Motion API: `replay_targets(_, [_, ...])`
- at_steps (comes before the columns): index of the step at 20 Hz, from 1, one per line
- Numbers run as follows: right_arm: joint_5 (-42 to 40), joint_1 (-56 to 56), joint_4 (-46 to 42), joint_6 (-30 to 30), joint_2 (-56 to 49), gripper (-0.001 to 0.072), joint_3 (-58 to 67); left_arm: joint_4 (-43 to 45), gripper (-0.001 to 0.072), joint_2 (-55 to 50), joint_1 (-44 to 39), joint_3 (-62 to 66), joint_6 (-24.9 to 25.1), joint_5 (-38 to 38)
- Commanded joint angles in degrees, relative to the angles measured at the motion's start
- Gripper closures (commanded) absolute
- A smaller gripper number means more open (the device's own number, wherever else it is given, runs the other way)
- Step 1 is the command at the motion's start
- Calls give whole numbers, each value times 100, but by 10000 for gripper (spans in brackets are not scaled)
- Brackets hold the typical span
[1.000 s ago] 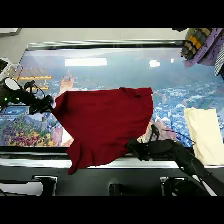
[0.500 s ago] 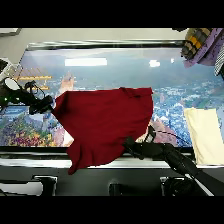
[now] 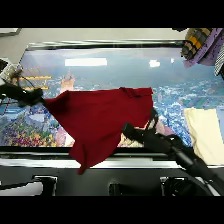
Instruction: Fold the clothes and pants, and hang the long-sleeved shirts on hangers.
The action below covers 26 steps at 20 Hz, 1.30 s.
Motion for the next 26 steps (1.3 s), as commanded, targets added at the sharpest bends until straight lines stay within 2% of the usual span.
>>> replay_targets(1, [-966,-592,-1637,258,592,681,1412,0,694,713,365,894,35,243])
replay_targets(2, [-1274,-951,-1930,225,737,681,1912,2,695,966,479,1285,35,249])
replay_targets(5, [-2070,-1963,-2031,-634,992,681,3598,2,695,1665,743,2212,33,249])
replay_targets(8, [-2623,-2229,-2055,-1591,1117,680,5294,144,695,2387,955,2765,33,249])
replay_targets(10, [-2833,-2229,-2059,-1921,1213,680,6279,369,695,2896,1056,2855,9,251])
replay_targets(14, [-3335,-2229,-2251,-1845,1263,681,7377,997,695,3657,1080,2852,-407,245])
replay_targets(19, [-4113,-2229,-3032,-490,962,682,7416,1073,695,3692,1078,2815,-444,90])
replay_targets(22, [-4699,-2229,-3069,-466,221,683,7257,896,695,3333,1060,2470,-442,28])
replay_targets(26, [-4791,-2229,-2258,-669,-1456,681,6817,654,695,2339,748,1443,-433,81])
